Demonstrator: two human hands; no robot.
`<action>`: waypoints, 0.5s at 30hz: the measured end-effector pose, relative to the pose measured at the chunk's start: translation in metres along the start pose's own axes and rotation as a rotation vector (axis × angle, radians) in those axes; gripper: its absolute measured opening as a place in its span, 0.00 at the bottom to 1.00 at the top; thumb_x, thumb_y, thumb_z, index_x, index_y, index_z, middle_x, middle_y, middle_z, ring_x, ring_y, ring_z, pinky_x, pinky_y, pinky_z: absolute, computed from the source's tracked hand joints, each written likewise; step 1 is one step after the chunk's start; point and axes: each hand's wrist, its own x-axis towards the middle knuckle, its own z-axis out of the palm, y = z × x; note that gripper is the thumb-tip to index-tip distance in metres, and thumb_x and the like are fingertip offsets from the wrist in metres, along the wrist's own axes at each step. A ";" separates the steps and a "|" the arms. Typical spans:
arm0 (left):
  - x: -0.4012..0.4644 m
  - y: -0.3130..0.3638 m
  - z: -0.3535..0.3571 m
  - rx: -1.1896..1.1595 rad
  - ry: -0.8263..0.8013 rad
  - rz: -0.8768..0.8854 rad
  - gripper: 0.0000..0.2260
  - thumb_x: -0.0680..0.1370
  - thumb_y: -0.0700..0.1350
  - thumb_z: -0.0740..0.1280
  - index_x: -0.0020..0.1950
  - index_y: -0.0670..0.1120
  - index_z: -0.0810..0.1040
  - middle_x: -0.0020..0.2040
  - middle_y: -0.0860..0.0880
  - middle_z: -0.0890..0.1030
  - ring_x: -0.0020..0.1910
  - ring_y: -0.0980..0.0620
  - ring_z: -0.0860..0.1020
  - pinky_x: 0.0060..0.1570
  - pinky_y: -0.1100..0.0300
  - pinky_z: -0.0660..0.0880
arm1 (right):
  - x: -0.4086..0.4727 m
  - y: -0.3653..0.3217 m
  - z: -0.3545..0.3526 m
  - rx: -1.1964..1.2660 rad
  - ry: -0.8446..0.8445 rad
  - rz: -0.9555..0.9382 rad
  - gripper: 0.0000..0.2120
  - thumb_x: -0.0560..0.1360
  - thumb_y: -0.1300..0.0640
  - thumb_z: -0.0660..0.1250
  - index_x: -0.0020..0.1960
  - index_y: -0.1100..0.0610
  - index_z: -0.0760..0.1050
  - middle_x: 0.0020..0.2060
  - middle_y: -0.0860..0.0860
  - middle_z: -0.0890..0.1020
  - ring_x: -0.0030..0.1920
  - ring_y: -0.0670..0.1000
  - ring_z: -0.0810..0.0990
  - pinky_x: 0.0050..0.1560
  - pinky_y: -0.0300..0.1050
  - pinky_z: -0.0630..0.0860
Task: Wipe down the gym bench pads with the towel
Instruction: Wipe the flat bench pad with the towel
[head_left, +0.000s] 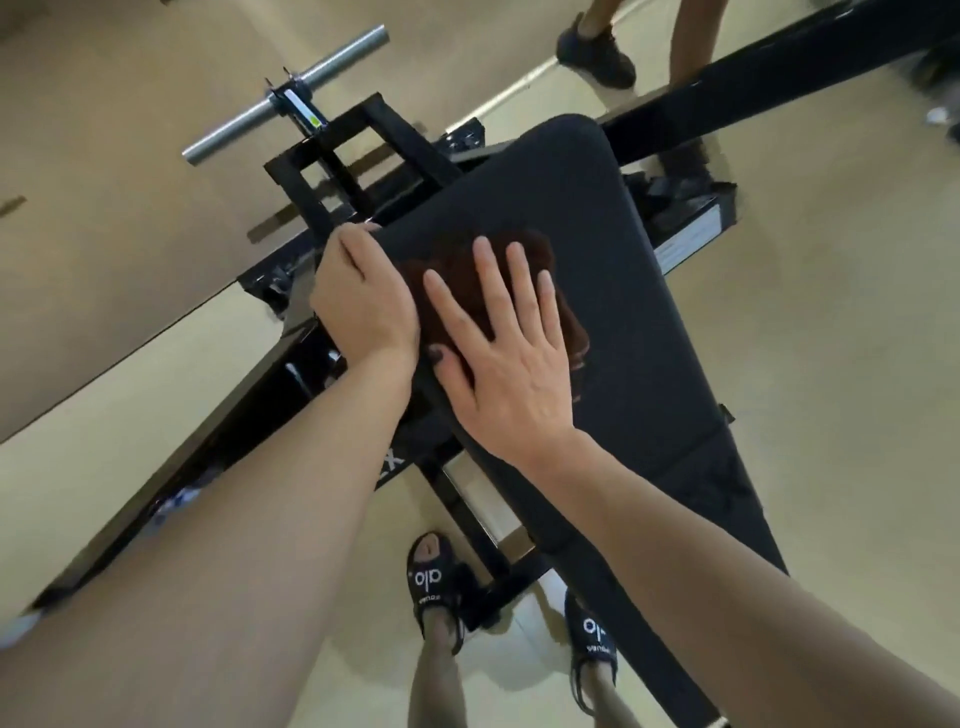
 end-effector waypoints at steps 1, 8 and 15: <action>-0.001 0.000 0.000 -0.019 -0.002 -0.015 0.15 0.85 0.47 0.55 0.51 0.49 0.81 0.42 0.56 0.81 0.44 0.58 0.80 0.50 0.54 0.80 | 0.007 0.007 -0.001 -0.012 0.001 -0.036 0.26 0.87 0.43 0.54 0.84 0.45 0.59 0.84 0.57 0.54 0.85 0.61 0.46 0.83 0.64 0.44; 0.000 -0.006 0.003 0.031 0.027 0.044 0.19 0.86 0.47 0.53 0.54 0.45 0.83 0.40 0.56 0.80 0.41 0.65 0.78 0.45 0.68 0.75 | 0.054 0.042 -0.015 -0.073 0.015 -0.265 0.24 0.87 0.46 0.55 0.82 0.46 0.63 0.83 0.58 0.60 0.84 0.63 0.54 0.83 0.63 0.48; -0.001 -0.005 0.006 0.009 0.052 -0.028 0.18 0.86 0.49 0.52 0.49 0.52 0.82 0.44 0.52 0.83 0.48 0.54 0.82 0.55 0.48 0.80 | 0.040 0.043 -0.012 -0.017 0.076 -0.156 0.23 0.88 0.47 0.55 0.82 0.46 0.63 0.83 0.57 0.59 0.84 0.61 0.51 0.83 0.66 0.48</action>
